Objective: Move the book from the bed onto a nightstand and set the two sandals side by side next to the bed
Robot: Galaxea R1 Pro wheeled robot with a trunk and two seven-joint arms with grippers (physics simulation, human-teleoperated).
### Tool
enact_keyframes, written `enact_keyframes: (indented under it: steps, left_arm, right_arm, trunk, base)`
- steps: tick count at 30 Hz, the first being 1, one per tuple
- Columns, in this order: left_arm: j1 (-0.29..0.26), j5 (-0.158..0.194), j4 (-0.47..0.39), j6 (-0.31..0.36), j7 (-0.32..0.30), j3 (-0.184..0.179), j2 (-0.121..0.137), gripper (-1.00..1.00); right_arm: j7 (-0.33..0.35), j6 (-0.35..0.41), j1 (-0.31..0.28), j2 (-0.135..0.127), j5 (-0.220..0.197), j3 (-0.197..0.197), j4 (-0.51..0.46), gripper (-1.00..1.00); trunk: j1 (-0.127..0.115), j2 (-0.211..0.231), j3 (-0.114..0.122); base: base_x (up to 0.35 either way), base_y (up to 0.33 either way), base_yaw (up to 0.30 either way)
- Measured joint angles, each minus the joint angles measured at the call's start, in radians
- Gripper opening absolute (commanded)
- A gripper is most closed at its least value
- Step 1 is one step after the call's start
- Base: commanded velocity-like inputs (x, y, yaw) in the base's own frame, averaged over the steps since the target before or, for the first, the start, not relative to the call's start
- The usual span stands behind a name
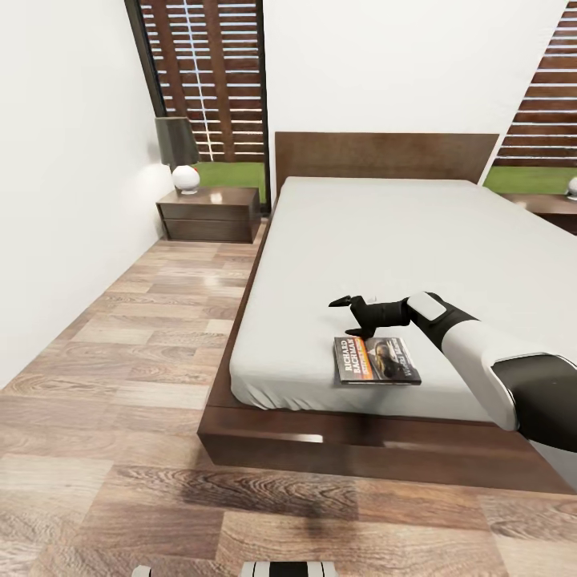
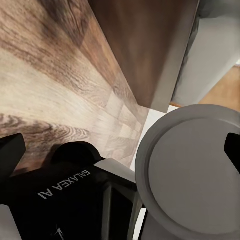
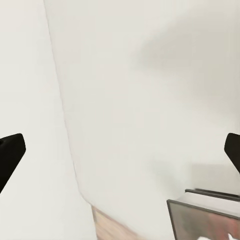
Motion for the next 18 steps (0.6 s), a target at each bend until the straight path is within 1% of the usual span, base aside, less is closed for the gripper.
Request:
enact_keyframes:
  steps: [13,18]
  left_arm:
    - [0.000,0.000,0.000,0.001,0.000,0.000,0.000,1.00]
    - [0.000,0.001,0.000,0.001,0.000,0.001,0.000,1.00]
  right_arm:
    - [0.000,-0.001,0.000,0.000,0.000,0.001,0.000,1.00]
    - [0.000,-0.001,0.000,0.000,0.000,0.001,0.000,1.00]
  trunk:
    - [0.000,0.000,0.000]
    - [-0.002,0.001,0.019]
  base:
    - [0.000,0.000,0.000]
    - [0.000,0.000,0.000]
